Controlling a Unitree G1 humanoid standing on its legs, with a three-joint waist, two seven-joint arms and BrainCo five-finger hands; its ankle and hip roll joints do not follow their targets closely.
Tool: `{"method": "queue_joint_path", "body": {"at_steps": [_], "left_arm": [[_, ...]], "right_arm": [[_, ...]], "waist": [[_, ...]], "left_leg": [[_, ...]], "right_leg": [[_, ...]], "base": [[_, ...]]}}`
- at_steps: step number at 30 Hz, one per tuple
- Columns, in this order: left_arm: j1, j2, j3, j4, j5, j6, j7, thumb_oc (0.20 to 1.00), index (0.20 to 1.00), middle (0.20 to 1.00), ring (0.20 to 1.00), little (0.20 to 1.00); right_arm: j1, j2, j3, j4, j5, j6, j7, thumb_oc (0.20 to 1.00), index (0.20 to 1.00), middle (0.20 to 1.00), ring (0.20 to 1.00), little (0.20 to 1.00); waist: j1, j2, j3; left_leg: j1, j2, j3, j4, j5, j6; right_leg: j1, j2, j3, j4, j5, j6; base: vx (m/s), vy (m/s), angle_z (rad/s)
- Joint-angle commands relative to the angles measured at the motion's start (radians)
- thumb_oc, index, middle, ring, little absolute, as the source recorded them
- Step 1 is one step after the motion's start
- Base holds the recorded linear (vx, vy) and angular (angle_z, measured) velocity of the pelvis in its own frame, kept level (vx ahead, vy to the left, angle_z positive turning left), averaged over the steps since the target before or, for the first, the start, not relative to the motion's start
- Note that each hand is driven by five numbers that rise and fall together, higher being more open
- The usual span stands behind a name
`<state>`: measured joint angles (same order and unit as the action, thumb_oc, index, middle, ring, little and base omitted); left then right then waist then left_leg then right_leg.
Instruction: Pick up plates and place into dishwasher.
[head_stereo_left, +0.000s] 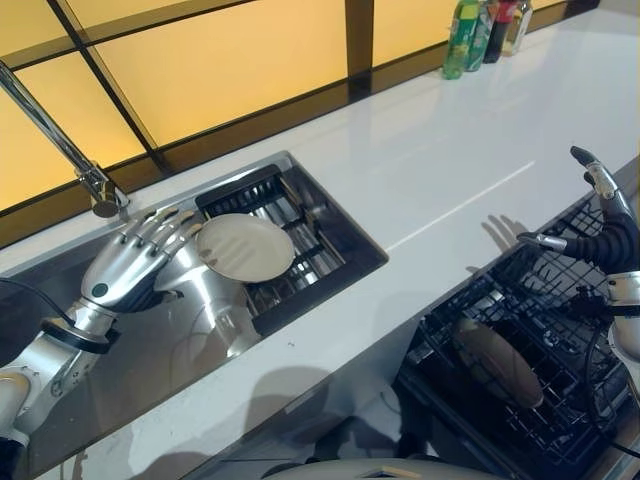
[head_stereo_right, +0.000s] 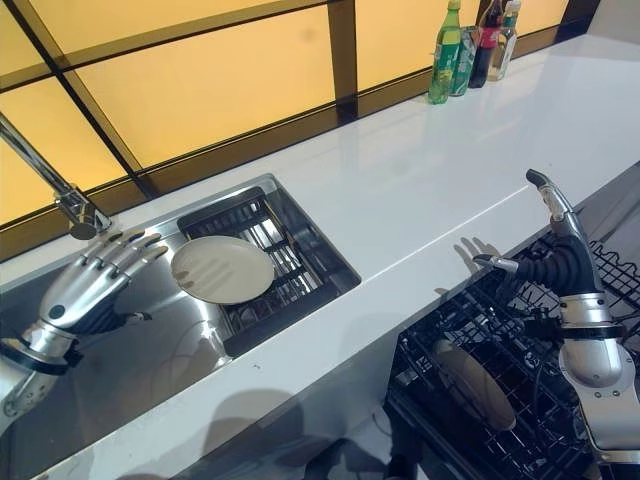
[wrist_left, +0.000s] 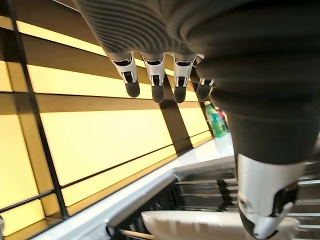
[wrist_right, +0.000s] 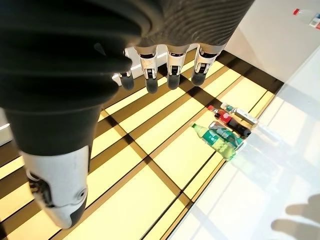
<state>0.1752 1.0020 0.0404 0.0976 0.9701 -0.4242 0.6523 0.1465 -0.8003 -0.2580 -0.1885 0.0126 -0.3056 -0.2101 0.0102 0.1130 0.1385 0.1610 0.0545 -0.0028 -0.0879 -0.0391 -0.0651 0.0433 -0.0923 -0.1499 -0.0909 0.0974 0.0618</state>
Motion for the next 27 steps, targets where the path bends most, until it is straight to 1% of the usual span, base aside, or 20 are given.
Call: {"method": "queue_joint_path", "body": {"at_steps": [1, 4, 7, 9, 10, 11, 15, 16, 20, 23, 25, 27], "left_arm": [[-0.081, 0.066, -0.023, 0.047, 0.031, 0.040, 0.092, 1.000, 1.000, 1.000, 1.000, 1.000], [-0.103, 0.058, -0.078, 0.069, 0.047, 0.048, 0.124, 1.000, 1.000, 1.000, 1.000, 1.000], [-0.154, 0.044, -0.148, 0.093, 0.054, 0.085, 0.151, 1.000, 1.000, 1.000, 1.000, 1.000], [-0.198, 0.045, -0.187, 0.108, 0.053, 0.115, 0.166, 1.000, 1.000, 1.000, 1.000, 1.000], [-0.224, 0.045, -0.209, 0.113, 0.052, 0.142, 0.179, 1.000, 1.000, 1.000, 1.000, 1.000], [-0.245, 0.044, -0.224, 0.121, 0.051, 0.162, 0.189, 1.000, 1.000, 1.000, 1.000, 1.000], [-0.330, 0.039, -0.259, 0.178, 0.036, 0.286, 0.244, 1.000, 1.000, 1.000, 1.000, 1.000], [-0.340, 0.038, -0.257, 0.196, 0.029, 0.309, 0.243, 1.000, 1.000, 1.000, 1.000, 1.000], [-0.370, 0.022, -0.242, 0.242, 0.029, 0.378, 0.292, 1.000, 1.000, 1.000, 1.000, 1.000], [-0.376, 0.000, -0.221, 0.257, 0.050, 0.399, 0.323, 1.000, 1.000, 1.000, 1.000, 1.000], [-0.390, 0.000, -0.215, 0.261, 0.068, 0.388, 0.312, 1.000, 1.000, 1.000, 1.000, 1.000], [-0.404, -0.005, -0.226, 0.255, 0.086, 0.384, 0.280, 1.000, 1.000, 1.000, 1.000, 1.000]], "right_arm": [[-0.094, -0.072, 0.039, -0.005, 0.023, -0.068, -0.038, 1.000, 1.000, 1.000, 1.000, 1.000], [-0.101, -0.086, 0.050, 0.001, 0.021, -0.069, -0.043, 1.000, 1.000, 1.000, 1.000, 1.000], [-0.133, -0.112, 0.076, 0.010, 0.015, -0.065, -0.051, 1.000, 1.000, 1.000, 1.000, 1.000], [-0.163, -0.126, 0.092, 0.021, 0.013, -0.067, -0.063, 1.000, 1.000, 1.000, 1.000, 1.000], [-0.183, -0.132, 0.106, 0.026, 0.008, -0.067, -0.072, 1.000, 1.000, 1.000, 1.000, 1.000], [-0.198, -0.137, 0.115, 0.029, 0.010, -0.066, -0.080, 1.000, 1.000, 1.000, 1.000, 1.000], [-0.246, -0.149, 0.144, 0.027, 0.029, -0.069, -0.105, 1.000, 1.000, 1.000, 1.000, 1.000], [-0.248, -0.149, 0.145, 0.030, 0.030, -0.073, -0.107, 1.000, 1.000, 1.000, 1.000, 1.000], [-0.255, -0.141, 0.141, 0.021, 0.024, -0.074, -0.114, 1.000, 1.000, 1.000, 1.000, 1.000], [-0.261, -0.130, 0.141, 0.018, 0.016, -0.074, -0.112, 1.000, 1.000, 1.000, 1.000, 1.000], [-0.271, -0.127, 0.142, 0.014, 0.015, -0.069, -0.107, 1.000, 1.000, 1.000, 1.000, 1.000], [-0.281, -0.120, 0.146, 0.012, 0.007, -0.065, -0.105, 1.000, 1.000, 1.000, 1.000, 1.000]], "waist": [[-0.016, -0.048, -0.014], [-0.023, -0.048, 0.002], [-0.032, -0.044, 0.024], [-0.035, -0.044, 0.045], [-0.038, -0.046, 0.060], [-0.038, -0.047, 0.071], [-0.045, -0.060, 0.120], [-0.044, -0.062, 0.126], [-0.045, -0.070, 0.150], [-0.045, -0.074, 0.158], [-0.045, -0.075, 0.161], [-0.046, -0.075, 0.164]], "left_leg": [[-0.111, -0.038, 0.010, 0.001, 0.035, 0.010], [-0.117, -0.037, 0.013, 0.001, 0.039, 0.010], [-0.130, -0.036, 0.017, 0.001, 0.036, 0.010], [-0.151, -0.036, 0.017, 0.001, 0.049, 0.011], [-0.158, -0.036, 0.017, 0.001, 0.042, 0.011], [-0.168, -0.035, 0.018, 0.001, 0.046, 0.011], [-0.205, -0.031, 0.023, 0.002, 0.057, 0.011], [-0.211, -0.031, 0.023, 0.002, 0.058, 0.011], [-0.236, -0.032, 0.022, 0.005, 0.065, 0.012], [-0.247, -0.033, 0.023, 0.007, 0.068, 0.012], [-0.255, -0.033, 0.023, 0.007, 0.069, 0.012], [-0.260, -0.034, 0.022, 0.008, 0.070, 0.012]], "right_leg": [[-0.001, -0.095, 0.002, 0.098, -0.100, 0.113], [-0.015, -0.098, 0.014, 0.105, -0.098, 0.116], [-0.035, -0.099, 0.032, 0.113, -0.104, 0.119], [-0.060, -0.097, 0.043, 0.117, -0.093, 0.119], [-0.066, -0.097, 0.049, 0.115, -0.099, 0.121], [-0.075, -0.096, 0.054, 0.115, -0.096, 0.121], [-0.109, -0.094, 0.070, 0.115, -0.087, 0.122], [-0.115, -0.094, 0.072, 0.115, -0.086, 0.123], [-0.139, -0.097, 0.079, 0.117, -0.080, 0.124], [-0.150, -0.100, 0.082, 0.120, -0.078, 0.124], [-0.158, -0.102, 0.082, 0.122, -0.077, 0.125], [-0.165, -0.103, 0.084, 0.124, -0.077, 0.125]], "base": [[0.05, 0.056, -0.01], [0.04, 0.068, 0.01], [0.02, 0.106, 0.02], [-0.12, 0.071, -0.04], [-0.11, 0.059, -0.04], [-0.09, 0.053, -0.07], [-0.11, 0.027, -0.06], [-0.07, 0.019, -0.12], [-0.04, 0.019, -0.06], [0.00, 0.000, 0.00], [0.00, 0.000, 0.00], [0.00, 0.000, 0.00]]}}
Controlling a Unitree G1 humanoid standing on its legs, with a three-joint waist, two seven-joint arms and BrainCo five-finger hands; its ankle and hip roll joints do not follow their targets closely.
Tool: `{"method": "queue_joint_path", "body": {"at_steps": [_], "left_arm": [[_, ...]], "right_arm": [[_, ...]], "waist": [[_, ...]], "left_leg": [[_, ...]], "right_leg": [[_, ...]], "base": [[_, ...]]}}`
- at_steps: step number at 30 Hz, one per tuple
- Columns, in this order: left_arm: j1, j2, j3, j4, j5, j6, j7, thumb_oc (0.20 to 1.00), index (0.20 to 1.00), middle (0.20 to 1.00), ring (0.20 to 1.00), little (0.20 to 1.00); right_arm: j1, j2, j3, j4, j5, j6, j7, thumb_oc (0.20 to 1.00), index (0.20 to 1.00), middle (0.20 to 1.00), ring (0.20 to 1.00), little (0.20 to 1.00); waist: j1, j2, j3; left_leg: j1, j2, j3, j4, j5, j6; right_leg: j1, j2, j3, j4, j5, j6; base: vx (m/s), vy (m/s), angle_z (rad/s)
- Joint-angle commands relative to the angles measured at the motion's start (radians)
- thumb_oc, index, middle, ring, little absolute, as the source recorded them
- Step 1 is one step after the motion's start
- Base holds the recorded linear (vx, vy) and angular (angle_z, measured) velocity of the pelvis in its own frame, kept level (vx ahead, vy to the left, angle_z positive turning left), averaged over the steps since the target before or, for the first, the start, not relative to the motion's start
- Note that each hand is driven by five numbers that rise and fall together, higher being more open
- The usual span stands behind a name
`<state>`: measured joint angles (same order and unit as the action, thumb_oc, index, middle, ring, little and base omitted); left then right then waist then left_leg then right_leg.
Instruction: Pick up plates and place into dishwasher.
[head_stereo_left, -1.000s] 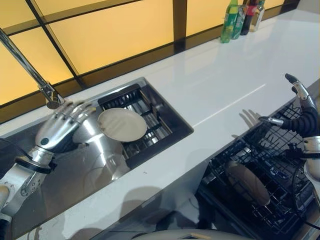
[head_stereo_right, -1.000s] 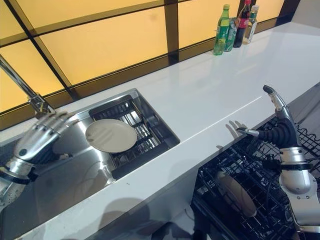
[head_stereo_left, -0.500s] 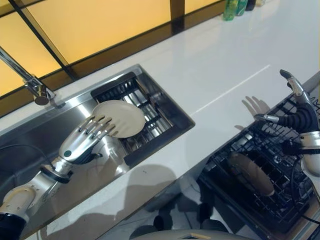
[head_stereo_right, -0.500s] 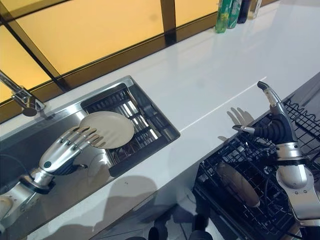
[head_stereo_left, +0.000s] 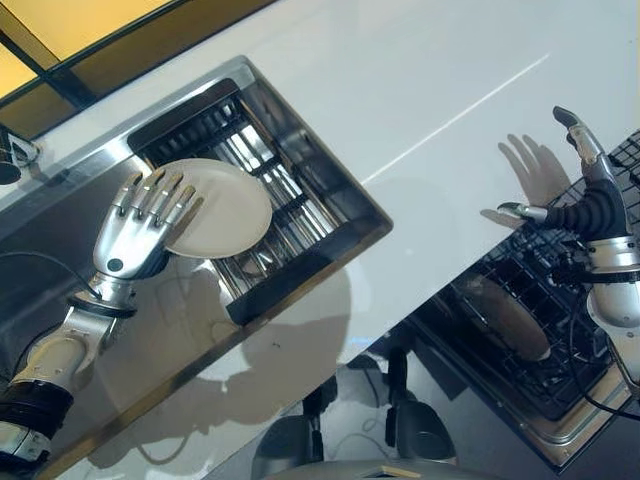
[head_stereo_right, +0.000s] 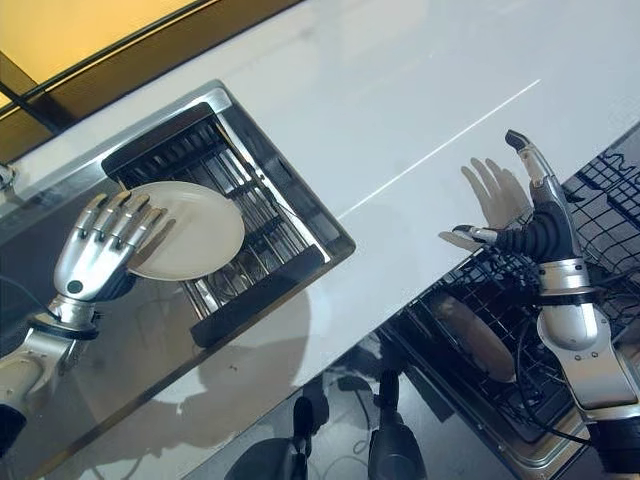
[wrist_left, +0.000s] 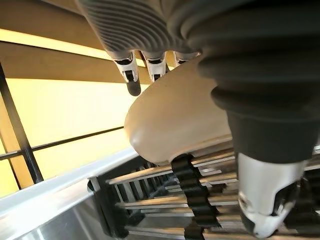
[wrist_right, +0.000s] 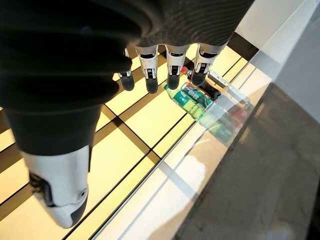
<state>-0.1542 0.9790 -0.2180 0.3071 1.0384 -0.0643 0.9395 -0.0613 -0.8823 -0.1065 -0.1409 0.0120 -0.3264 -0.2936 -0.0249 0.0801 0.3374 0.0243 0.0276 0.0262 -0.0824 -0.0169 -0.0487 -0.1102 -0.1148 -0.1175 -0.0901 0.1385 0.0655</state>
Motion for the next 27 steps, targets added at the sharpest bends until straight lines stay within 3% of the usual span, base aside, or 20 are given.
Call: {"method": "queue_joint_path", "body": {"at_steps": [1, 4, 8, 9, 10, 11, 27], "left_arm": [[-0.080, 0.019, 0.023, 0.043, 0.019, 0.017, -0.026, 1.000, 1.000, 1.000, 1.000, 1.000], [-0.091, 0.032, -0.011, 0.022, 0.016, -0.024, -0.138, 1.000, 1.000, 1.000, 1.000, 1.000], [-0.079, 0.059, -0.030, -0.010, -0.018, -0.033, -0.190, 1.000, 1.000, 1.000, 1.000, 1.000], [-0.081, 0.063, -0.032, -0.011, -0.027, -0.036, -0.194, 0.959, 0.959, 0.959, 0.959, 0.959], [-0.084, 0.074, -0.033, -0.012, -0.033, -0.041, -0.195, 0.464, 0.464, 0.464, 0.464, 0.464], [-0.084, 0.079, -0.031, -0.016, -0.036, -0.047, -0.193, 0.200, 0.200, 0.200, 0.200, 0.200], [-0.034, 0.070, 0.024, -0.036, -0.021, -0.087, -0.211, 0.200, 0.200, 0.200, 0.200, 0.200]], "right_arm": [[-0.078, -0.036, -0.004, -0.035, 0.005, -0.044, -0.021, 1.000, 1.000, 1.000, 1.000, 1.000], [-0.085, -0.039, -0.007, -0.037, 0.008, -0.038, -0.013, 1.000, 1.000, 1.000, 1.000, 1.000], [-0.084, -0.048, -0.008, -0.041, 0.009, -0.033, -0.016, 1.000, 1.000, 1.000, 1.000, 1.000], [-0.085, -0.048, -0.007, -0.041, 0.009, -0.032, -0.016, 1.000, 1.000, 1.000, 1.000, 1.000], [-0.086, -0.051, -0.007, -0.039, 0.011, -0.033, -0.016, 1.000, 1.000, 1.000, 1.000, 1.000], [-0.085, -0.049, -0.008, -0.038, 0.010, -0.037, -0.017, 1.000, 1.000, 1.000, 1.000, 1.000], [-0.038, -0.020, -0.042, -0.049, 0.015, -0.038, 0.017, 1.000, 1.000, 1.000, 1.000, 1.000]], "waist": [[-0.012, -0.041, -0.034], [-0.015, -0.039, -0.031], [-0.017, -0.036, -0.026], [-0.018, -0.036, -0.026], [-0.018, -0.035, -0.026], [-0.018, -0.035, -0.025], [-0.006, -0.031, -0.060]], "left_leg": [[-0.125, -0.008, -0.007, 0.003, 0.047, -0.005], [-0.126, -0.010, -0.005, 0.004, 0.046, -0.004], [-0.122, -0.012, 0.000, 0.005, 0.044, -0.001], [-0.121, -0.012, 0.000, 0.004, 0.044, 0.000], [-0.121, -0.012, 0.002, 0.004, 0.044, 0.000], [-0.121, -0.012, 0.002, 0.004, 0.044, 0.000], [-0.089, -0.017, -0.009, 0.001, 0.035, 0.000]], "right_leg": [[-0.014, -0.082, 0.052, 0.125, -0.118, 0.122], [-0.018, -0.084, 0.055, 0.128, -0.116, 0.123], [-0.018, -0.083, 0.059, 0.128, -0.115, 0.123], [-0.019, -0.083, 0.061, 0.128, -0.114, 0.123], [-0.019, -0.084, 0.060, 0.127, -0.114, 0.123], [-0.019, -0.084, 0.061, 0.127, -0.113, 0.123], [0.014, -0.086, 0.040, 0.124, -0.121, 0.121]], "base": [[0.00, 0.000, 0.00], [0.00, 0.000, 0.00], [0.00, 0.000, 0.00], [0.00, 0.000, 0.00], [0.00, 0.000, 0.00], [0.00, 0.000, 0.00], [0.00, 0.000, 0.00]]}}
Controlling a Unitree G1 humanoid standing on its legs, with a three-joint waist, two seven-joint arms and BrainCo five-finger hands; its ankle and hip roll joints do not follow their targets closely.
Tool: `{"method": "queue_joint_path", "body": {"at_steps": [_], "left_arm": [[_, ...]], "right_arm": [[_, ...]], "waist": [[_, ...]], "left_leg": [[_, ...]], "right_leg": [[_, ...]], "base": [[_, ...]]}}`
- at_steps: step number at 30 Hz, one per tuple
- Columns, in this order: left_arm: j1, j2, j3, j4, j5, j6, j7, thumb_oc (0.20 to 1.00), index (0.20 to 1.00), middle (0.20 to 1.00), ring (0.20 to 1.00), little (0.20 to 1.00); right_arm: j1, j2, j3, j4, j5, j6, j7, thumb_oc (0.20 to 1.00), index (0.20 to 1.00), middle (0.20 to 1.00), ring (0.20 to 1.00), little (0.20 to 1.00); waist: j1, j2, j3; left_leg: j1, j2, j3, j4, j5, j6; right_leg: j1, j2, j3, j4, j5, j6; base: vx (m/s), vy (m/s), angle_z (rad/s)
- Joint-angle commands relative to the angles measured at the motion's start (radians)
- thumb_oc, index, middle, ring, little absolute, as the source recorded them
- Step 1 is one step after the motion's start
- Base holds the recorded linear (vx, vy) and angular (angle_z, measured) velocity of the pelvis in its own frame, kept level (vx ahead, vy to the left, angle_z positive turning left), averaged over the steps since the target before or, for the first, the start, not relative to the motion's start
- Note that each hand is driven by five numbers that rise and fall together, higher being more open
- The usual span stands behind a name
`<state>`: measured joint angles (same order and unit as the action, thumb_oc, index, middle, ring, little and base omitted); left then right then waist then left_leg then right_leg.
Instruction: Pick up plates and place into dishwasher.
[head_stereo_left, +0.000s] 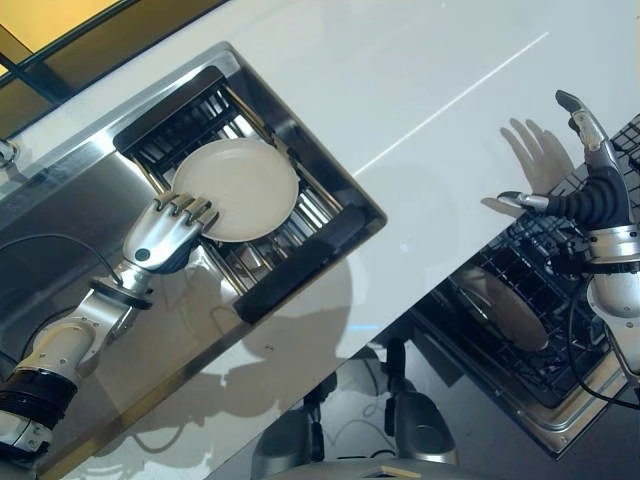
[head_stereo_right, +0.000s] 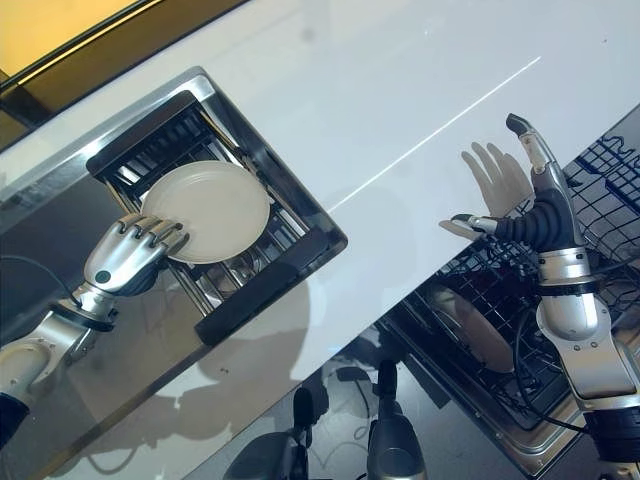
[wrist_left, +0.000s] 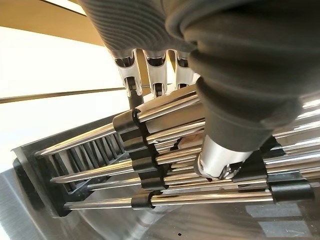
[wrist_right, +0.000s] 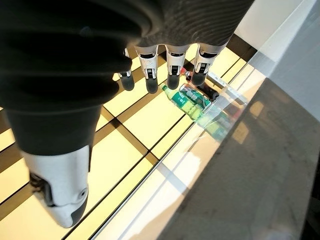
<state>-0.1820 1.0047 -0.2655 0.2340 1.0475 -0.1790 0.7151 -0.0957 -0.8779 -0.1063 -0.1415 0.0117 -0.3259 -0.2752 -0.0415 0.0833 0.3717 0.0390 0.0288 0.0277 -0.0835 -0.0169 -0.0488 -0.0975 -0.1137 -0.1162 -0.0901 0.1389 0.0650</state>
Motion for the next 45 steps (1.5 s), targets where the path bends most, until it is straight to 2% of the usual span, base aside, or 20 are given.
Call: {"method": "queue_joint_path", "body": {"at_steps": [1, 9, 11, 12, 15, 21, 25, 32, 35, 37, 39, 42, 45], "left_arm": [[-0.003, 0.041, 0.073, 0.038, -0.027, 0.027, 0.013, 0.200, 0.200, 0.200, 0.200, 0.200], [0.046, 0.031, 0.118, 0.037, -0.023, 0.007, 0.014, 0.200, 0.200, 0.200, 0.200, 0.200], [0.062, 0.026, 0.131, 0.030, -0.030, -0.006, -0.004, 0.884, 0.884, 0.884, 0.884, 0.884], [0.068, 0.024, 0.135, 0.027, -0.034, -0.008, -0.013, 1.000, 1.000, 1.000, 1.000, 1.000], [0.086, 0.012, 0.140, 0.021, -0.040, 0.012, -0.044, 1.000, 1.000, 1.000, 1.000, 1.000], [0.125, 0.015, 0.203, 0.026, -0.016, 0.076, -0.003, 1.000, 1.000, 1.000, 1.000, 1.000], [0.148, 0.023, 0.247, 0.013, -0.009, 0.050, -0.003, 1.000, 1.000, 1.000, 1.000, 1.000], [0.166, 0.004, 0.239, -0.007, -0.007, 0.040, -0.062, 1.000, 1.000, 1.000, 1.000, 1.000], [0.171, 0.000, 0.253, -0.026, -0.134, 0.030, -0.039, 1.000, 1.000, 1.000, 1.000, 1.000], [0.162, -0.015, 0.273, -0.067, -0.189, 0.007, -0.036, 1.000, 1.000, 1.000, 1.000, 1.000], [0.155, -0.030, 0.299, -0.121, -0.259, -0.059, -0.064, 1.000, 1.000, 1.000, 1.000, 1.000], [0.152, -0.055, 0.319, -0.221, -0.341, -0.130, -0.182, 1.000, 1.000, 1.000, 1.000, 1.000], [0.163, -0.072, 0.327, -0.300, -0.424, -0.175, -0.302, 1.000, 1.000, 1.000, 1.000, 1.000]], "right_arm": [[-0.003, -0.024, -0.041, -0.049, 0.018, -0.036, 0.002, 1.000, 1.000, 1.000, 1.000, 1.000], [0.037, -0.009, -0.062, -0.054, 0.023, -0.039, 0.023, 1.000, 1.000, 1.000, 1.000, 1.000], [0.054, -0.003, -0.071, -0.059, 0.022, -0.039, 0.027, 1.000, 1.000, 1.000, 1.000, 1.000], [0.058, -0.002, -0.073, -0.063, 0.022, -0.037, 0.028, 1.000, 1.000, 1.000, 1.000, 1.000], [0.069, 0.001, -0.084, -0.068, 0.026, -0.030, 0.037, 1.000, 1.000, 1.000, 1.000, 1.000], [0.097, 0.003, -0.094, -0.070, 0.035, -0.027, 0.039, 1.000, 1.000, 1.000, 1.000, 1.000], [0.119, 0.005, -0.110, -0.074, 0.051, -0.030, 0.048, 1.000, 1.000, 1.000, 1.000, 1.000], [0.140, 0.016, -0.119, -0.083, 0.049, -0.023, 0.059, 1.000, 1.000, 1.000, 1.000, 1.000], [0.134, 0.008, -0.107, -0.082, 0.054, -0.014, 0.050, 1.000, 1.000, 1.000, 1.000, 1.000], [0.133, 0.008, -0.100, -0.091, 0.055, 0.002, 0.044, 1.000, 1.000, 1.000, 1.000, 1.000], [0.138, 0.019, -0.097, -0.093, 0.050, 0.002, 0.043, 1.000, 1.000, 1.000, 1.000, 1.000], [0.163, 0.035, -0.106, -0.110, 0.052, 0.002, 0.043, 1.000, 1.000, 1.000, 1.000, 1.000], [0.183, 0.044, -0.114, -0.122, 0.054, 0.011, 0.042, 1.000, 1.000, 1.000, 1.000, 1.000]], "waist": [[0.011, -0.034, -0.098], [0.018, -0.030, -0.126], [0.019, -0.030, -0.134], [0.019, -0.030, -0.135], [0.019, -0.030, -0.142], [0.023, -0.032, -0.155], [0.026, -0.032, -0.161], [0.023, -0.032, -0.169], [0.022, -0.035, -0.166], [0.026, -0.039, -0.165], [0.030, -0.042, -0.165], [0.036, -0.049, -0.169], [0.038, -0.054, -0.168]], "left_leg": [[-0.101, -0.018, -0.011, 0.001, 0.035, 0.000], [-0.076, -0.019, -0.015, -0.001, 0.030, -0.002], [-0.069, -0.018, -0.016, -0.002, 0.029, -0.003], [-0.066, -0.018, -0.017, -0.002, 0.028, -0.003], [-0.063, -0.017, -0.020, -0.003, 0.037, -0.004], [-0.045, -0.016, -0.026, -0.004, 0.024, -0.005], [-0.044, -0.014, -0.028, -0.004, 0.033, -0.006], [-0.039, -0.013, -0.028, -0.004, 0.033, -0.008], [-0.035, -0.010, -0.026, -0.004, 0.032, -0.010], [-0.033, -0.009, -0.027, -0.004, 0.031, -0.009], [-0.031, -0.006, -0.029, -0.004, 0.031, -0.009], [-0.030, -0.006, -0.035, -0.004, 0.032, -0.008], [-0.028, -0.004, -0.034, -0.004, 0.032, -0.007]], "right_leg": [[0.004, -0.087, 0.038, 0.123, -0.122, 0.121], [0.031, -0.087, 0.026, 0.121, -0.129, 0.121], [0.038, -0.088, 0.022, 0.120, -0.130, 0.122], [0.041, -0.088, 0.021, 0.120, -0.131, 0.122], [0.044, -0.085, 0.022, 0.119, -0.122, 0.120], [0.064, -0.085, 0.019, 0.112, -0.133, 0.123], [0.066, -0.085, 0.014, 0.114, -0.125, 0.124], [0.074, -0.086, 0.016, 0.105, -0.120, 0.128], [0.076, -0.085, 0.021, 0.106, -0.120, 0.129], [0.079, -0.084, 0.021, 0.107, -0.124, 0.129], [0.083, -0.083, 0.021, 0.109, -0.126, 0.128], [0.086, -0.081, 0.018, 0.111, -0.125, 0.132], [0.089, -0.078, 0.021, 0.110, -0.123, 0.135]], "base": [[0.03, -0.009, 0.00], [0.04, -0.009, 0.00], [0.05, -0.014, 0.01], [0.04, -0.014, 0.02], [0.01, -0.009, 0.02], [0.05, -0.014, 0.03], [0.01, -0.005, 0.00], [0.02, -0.004, 0.01], [0.00, 0.000, 0.00], [0.00, 0.000, 0.00], [0.01, -0.020, 0.00], [0.03, -0.054, 0.02], [0.02, -0.052, 0.04]]}}
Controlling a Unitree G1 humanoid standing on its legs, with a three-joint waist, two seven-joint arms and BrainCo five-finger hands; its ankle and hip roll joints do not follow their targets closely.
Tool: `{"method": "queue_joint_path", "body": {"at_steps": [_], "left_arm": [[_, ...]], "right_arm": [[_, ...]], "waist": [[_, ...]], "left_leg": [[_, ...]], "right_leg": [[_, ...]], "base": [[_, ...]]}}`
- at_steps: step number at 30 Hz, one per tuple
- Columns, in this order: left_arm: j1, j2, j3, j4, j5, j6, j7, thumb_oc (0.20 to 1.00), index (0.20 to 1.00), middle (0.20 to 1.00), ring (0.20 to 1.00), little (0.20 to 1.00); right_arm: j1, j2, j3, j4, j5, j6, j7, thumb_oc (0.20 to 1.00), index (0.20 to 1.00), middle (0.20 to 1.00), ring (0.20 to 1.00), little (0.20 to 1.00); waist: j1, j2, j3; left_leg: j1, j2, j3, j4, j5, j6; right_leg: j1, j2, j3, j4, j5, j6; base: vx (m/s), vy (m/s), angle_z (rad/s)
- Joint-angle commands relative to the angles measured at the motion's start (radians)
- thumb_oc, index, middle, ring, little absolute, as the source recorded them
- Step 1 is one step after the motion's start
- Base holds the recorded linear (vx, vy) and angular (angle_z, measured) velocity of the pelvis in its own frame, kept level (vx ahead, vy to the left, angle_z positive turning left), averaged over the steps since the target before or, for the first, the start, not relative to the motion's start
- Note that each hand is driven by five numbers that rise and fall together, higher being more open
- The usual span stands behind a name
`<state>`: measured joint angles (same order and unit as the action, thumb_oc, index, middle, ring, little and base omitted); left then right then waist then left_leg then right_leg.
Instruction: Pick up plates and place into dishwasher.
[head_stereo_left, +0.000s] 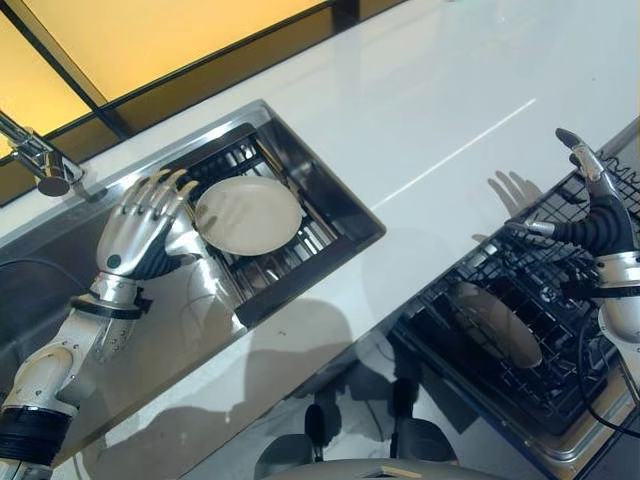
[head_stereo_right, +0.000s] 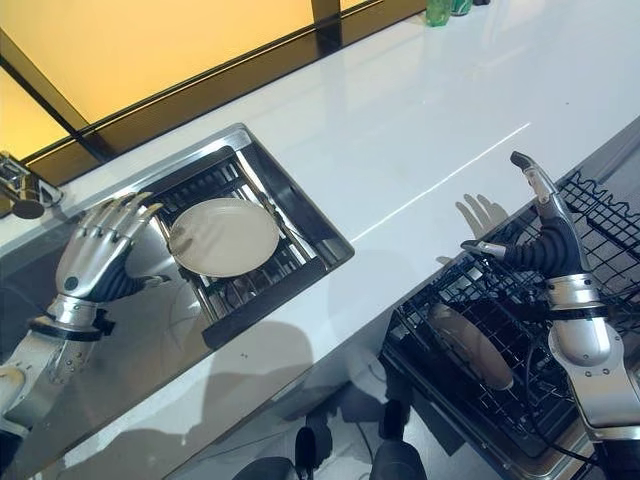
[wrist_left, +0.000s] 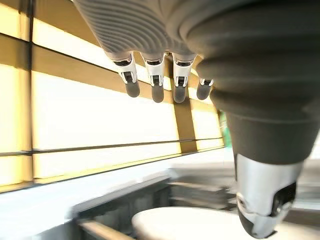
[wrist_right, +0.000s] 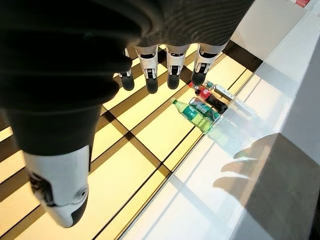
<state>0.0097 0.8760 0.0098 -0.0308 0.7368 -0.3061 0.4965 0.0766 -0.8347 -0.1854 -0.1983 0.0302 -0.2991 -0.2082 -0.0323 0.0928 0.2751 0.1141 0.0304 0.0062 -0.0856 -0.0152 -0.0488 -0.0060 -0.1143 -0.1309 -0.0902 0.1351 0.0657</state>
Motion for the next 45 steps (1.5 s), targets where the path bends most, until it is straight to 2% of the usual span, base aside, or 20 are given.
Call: {"method": "queue_joint_path", "body": {"at_steps": [1, 3, 7, 16, 19, 21, 26, 28, 33, 45], "left_arm": [[-0.029, 0.054, 0.054, -0.052, -0.141, -0.054, -0.113, 1.000, 1.000, 1.000, 1.000, 1.000], [-0.028, 0.055, 0.060, -0.094, -0.235, -0.065, -0.184, 1.000, 1.000, 1.000, 1.000, 1.000], [-0.027, 0.052, 0.077, -0.144, -0.324, -0.068, -0.256, 1.000, 1.000, 1.000, 1.000, 1.000], [-0.032, 0.090, 0.053, -0.137, -0.261, -0.047, -0.332, 1.000, 1.000, 1.000, 1.000, 1.000], [-0.025, 0.109, 0.018, -0.132, -0.204, -0.012, -0.280, 1.000, 1.000, 1.000, 1.000, 1.000], [-0.029, 0.117, -0.004, -0.107, -0.093, 0.007, -0.207, 1.000, 1.000, 1.000, 1.000, 1.000], [-0.089, 0.141, -0.081, -0.048, -0.041, 0.069, -0.115, 1.000, 1.000, 1.000, 1.000, 1.000], [-0.125, 0.145, -0.117, -0.020, -0.038, 0.115, -0.067, 1.000, 1.000, 1.000, 1.000, 1.000], [-0.194, 0.122, -0.167, 0.068, -0.029, 0.173, 0.057, 1.000, 1.000, 1.000, 1.000, 1.000], [-0.284, 0.071, -0.215, 0.139, -0.012, 0.227, 0.158, 1.000, 1.000, 1.000, 1.000, 1.000]], "right_arm": [[0.015, 0.001, -0.037, -0.068, 0.039, -0.011, -0.024, 1.000, 1.000, 1.000, 1.000, 1.000], [0.023, -0.003, -0.040, -0.075, 0.046, -0.003, -0.026, 1.000, 1.000, 1.000, 1.000, 1.000], [0.044, 0.001, -0.044, -0.088, 0.052, -0.004, -0.028, 1.000, 1.000, 1.000, 1.000, 1.000], [0.070, -0.005, -0.045, -0.087, 0.065, -0.010, -0.030, 1.000, 1.000, 1.000, 1.000, 1.000], [0.071, -0.018, -0.030, -0.089, 0.070, -0.013, -0.049, 1.000, 1.000, 1.000, 1.000, 1.000], [0.069, -0.026, -0.010, -0.084, 0.064, -0.020, -0.069, 1.000, 1.000, 1.000, 1.000, 1.000], [0.017, -0.043, 0.047, -0.060, 0.053, -0.027, -0.126, 1.000, 1.000, 1.000, 1.000, 1.000], [-0.007, -0.046, 0.075, -0.059, 0.043, -0.020, -0.155, 1.000, 1.000, 1.000, 1.000, 1.000], [-0.050, -0.044, 0.121, -0.043, 0.023, -0.026, -0.202, 1.000, 1.000, 1.000, 1.000, 1.000], [-0.106, -0.018, 0.167, -0.035, -0.014, -0.021, -0.241, 1.000, 1.000, 1.000, 1.000, 1.000]], "waist": [[0.028, -0.064, -0.071], [0.027, -0.065, -0.067], [0.026, -0.067, -0.067], [0.022, -0.066, -0.068], [0.021, -0.068, -0.055], [0.020, -0.069, -0.046], [0.017, -0.075, -0.009], [0.014, -0.079, 0.010], [0.006, -0.089, 0.035], [-0.011, -0.098, 0.065]], "left_leg": [[-0.102, -0.005, -0.013, -0.002, 0.030, -0.007], [-0.099, -0.004, -0.011, -0.002, 0.030, -0.006], [-0.094, -0.002, -0.006, -0.002, 0.029, -0.006], [-0.089, 0.001, -0.001, -0.002, 0.031, -0.005], [-0.092, 0.003, -0.001, -0.002, 0.036, -0.005], [-0.092, 0.005, 0.002, -0.002, 0.037, -0.004], [-0.116, 0.008, 0.005, 0.000, 0.037, -0.007], [-0.131, 0.010, 0.008, 0.001, 0.041, -0.007], [-0.159, 0.015, 0.018, 0.004, 0.049, -0.010], [-0.199, 0.017, 0.031, 0.008, 0.056, -0.011]], "right_leg": [[-0.002, -0.076, 0.038, 0.109, -0.119, 0.134], [0.000, -0.074, 0.043, 0.109, -0.117, 0.137], [0.007, -0.075, 0.044, 0.104, -0.115, 0.141], [0.006, -0.076, 0.049, 0.110, -0.113, 0.150], [0.002, -0.076, 0.052, 0.111, -0.107, 0.153], [0.001, -0.075, 0.055, 0.112, -0.108, 0.154], [-0.018, -0.075, 0.067, 0.114, -0.110, 0.157], [-0.030, -0.073, 0.070, 0.112, -0.107, 0.158], [-0.052, -0.073, 0.084, 0.106, -0.097, 0.160], [-0.102, -0.072, 0.110, 0.112, -0.085, 0.164]], "base": [[0.02, -0.036, 0.02], [0.01, -0.032, 0.00], [0.01, -0.011, -0.03], [0.02, -0.009, -0.02], [0.00, 0.000, 0.00], [0.00, 0.000, 0.00], [-0.08, -0.022, -0.02], [-0.11, -0.032, -0.03], [-0.08, -0.028, -0.05], [-0.03, -0.015, -0.05]]}}
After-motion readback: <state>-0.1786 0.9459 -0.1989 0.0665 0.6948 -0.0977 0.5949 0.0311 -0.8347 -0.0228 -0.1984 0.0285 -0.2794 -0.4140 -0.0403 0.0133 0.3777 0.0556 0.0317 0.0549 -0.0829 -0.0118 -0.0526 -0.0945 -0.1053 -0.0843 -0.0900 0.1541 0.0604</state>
